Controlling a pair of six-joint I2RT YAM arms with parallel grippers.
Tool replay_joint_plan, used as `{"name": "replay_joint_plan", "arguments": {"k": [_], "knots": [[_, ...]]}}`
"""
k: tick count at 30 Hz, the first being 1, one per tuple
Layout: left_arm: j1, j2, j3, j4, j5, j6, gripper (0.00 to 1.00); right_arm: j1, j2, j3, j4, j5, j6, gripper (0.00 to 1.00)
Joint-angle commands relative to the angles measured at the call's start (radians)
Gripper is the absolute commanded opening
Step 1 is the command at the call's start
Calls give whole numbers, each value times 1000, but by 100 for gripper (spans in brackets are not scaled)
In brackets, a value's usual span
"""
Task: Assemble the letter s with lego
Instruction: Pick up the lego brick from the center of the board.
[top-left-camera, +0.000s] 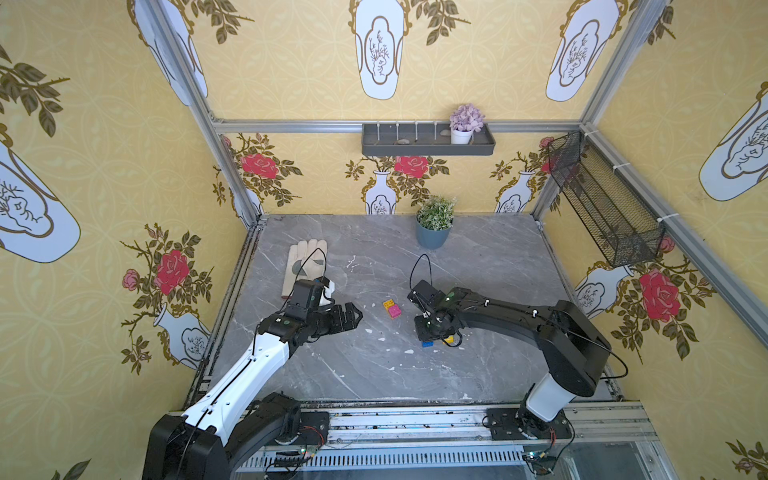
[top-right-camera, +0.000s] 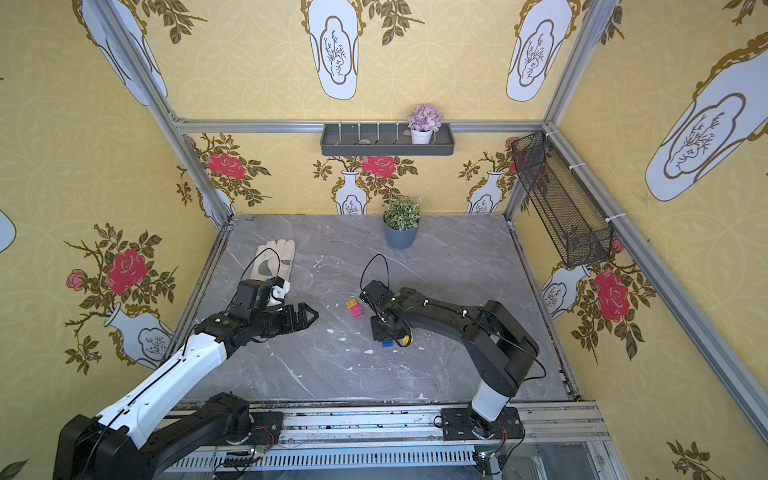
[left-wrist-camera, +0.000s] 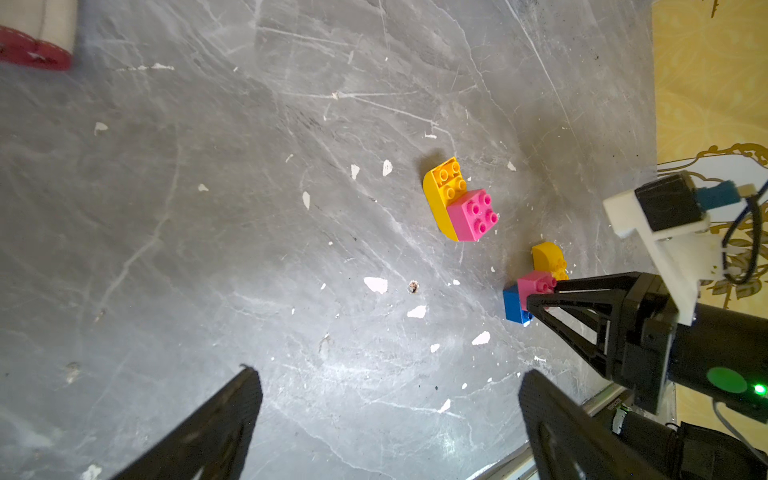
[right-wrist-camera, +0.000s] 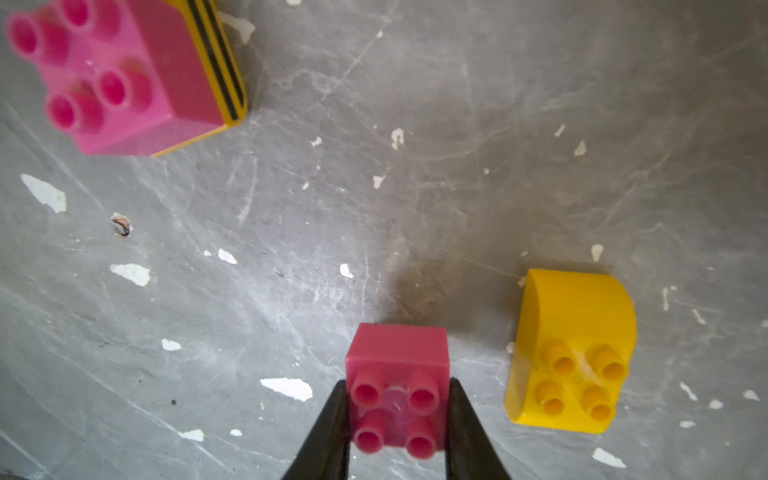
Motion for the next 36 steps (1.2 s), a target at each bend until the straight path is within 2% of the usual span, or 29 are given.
{"name": "replay_joint_plan", "arguments": {"k": [1, 7, 13, 16, 20, 27, 36], "knots": [[1, 3, -4, 14, -1, 5, 99, 33, 43, -26, -10, 25, 24, 17], [1, 4, -3, 13, 2, 6, 99, 43, 43, -45, -3, 51, 37, 16], [0, 6, -3, 14, 2, 6, 99, 42, 46, -11, -8, 58, -10, 17], [1, 8, -3, 14, 1, 6, 99, 40, 51, 21, -8, 41, -74, 25], [0, 4, -4, 15, -1, 6, 99, 26, 56, 66, -46, 48, -116, 43], [2, 4, -4, 17, -4, 6, 99, 19, 41, 66, -32, 28, -89, 59], [2, 18, -5, 20, 2, 7, 99, 32, 35, 1, 39, 14, -44, 57]]}}
